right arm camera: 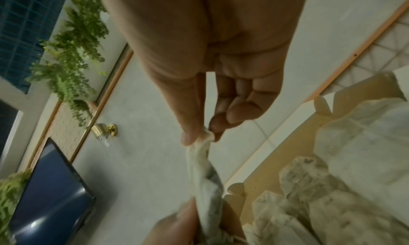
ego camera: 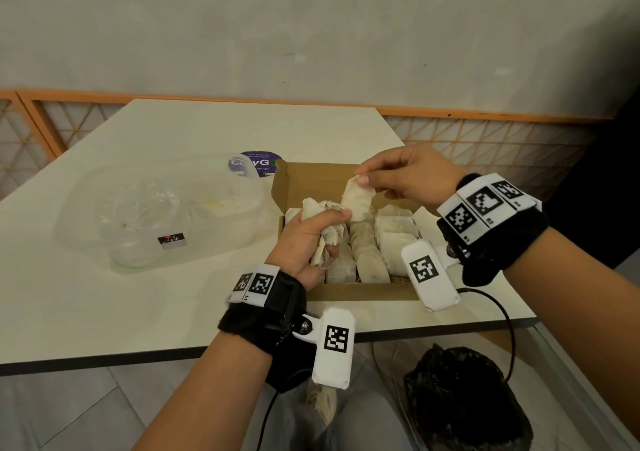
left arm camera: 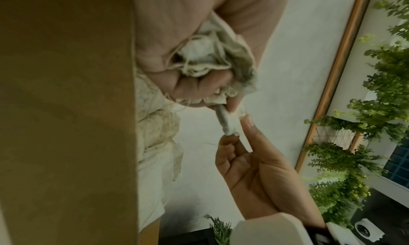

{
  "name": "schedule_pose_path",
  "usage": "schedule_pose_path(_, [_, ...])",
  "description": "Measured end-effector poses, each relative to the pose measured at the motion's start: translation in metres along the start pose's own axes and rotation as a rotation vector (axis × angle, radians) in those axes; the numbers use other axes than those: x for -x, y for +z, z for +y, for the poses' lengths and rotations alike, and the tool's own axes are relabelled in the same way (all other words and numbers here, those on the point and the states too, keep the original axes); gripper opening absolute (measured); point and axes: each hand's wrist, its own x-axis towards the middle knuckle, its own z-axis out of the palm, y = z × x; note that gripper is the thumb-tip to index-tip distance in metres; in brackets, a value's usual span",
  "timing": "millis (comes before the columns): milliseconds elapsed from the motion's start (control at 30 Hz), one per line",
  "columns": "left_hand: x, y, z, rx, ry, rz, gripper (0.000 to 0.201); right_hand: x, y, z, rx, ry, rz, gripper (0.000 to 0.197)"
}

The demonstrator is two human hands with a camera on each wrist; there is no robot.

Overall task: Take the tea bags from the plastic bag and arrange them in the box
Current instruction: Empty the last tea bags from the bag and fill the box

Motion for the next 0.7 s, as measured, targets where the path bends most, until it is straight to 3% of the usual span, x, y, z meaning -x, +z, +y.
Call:
schedule_pose_path(267, [-0.002,0.002,-0.004,-0.093,0.027,0.058,0.021,-0.001,-0.002,-0.004,-0.026,0.036,0.010,0.003])
schedule_pose_path(433, [0.001,0.003,0.001,0.017,-0.009,0.035,0.016,0.001,-0.001,-0.006,0.038,0.035,-0.037,0.010])
schedule_pose_path(500, [0.002,0.001,0.005,0.145,-0.083,-0.015,0.015,0.003,-0.001,-0.007,-0.076,0.052,-0.086,0.012])
schedule_pose_path(567, [0.003,-0.003,0.008,0.293,-0.170,-0.096,0.012,0.004,-0.002,-0.007,-0.116,0.030,-0.137,0.027])
schedule_pose_path(633, [0.004,-0.007,0.009,0.389,-0.229,-0.208,0.026,0.001,-0.003,-0.005,0.022,-0.052,-0.186,0.044])
schedule_pose_path(700, [0.003,-0.009,0.010,0.430,-0.266,-0.285,0.043,0.001,0.001,-0.007,0.130,-0.114,-0.284,0.040])
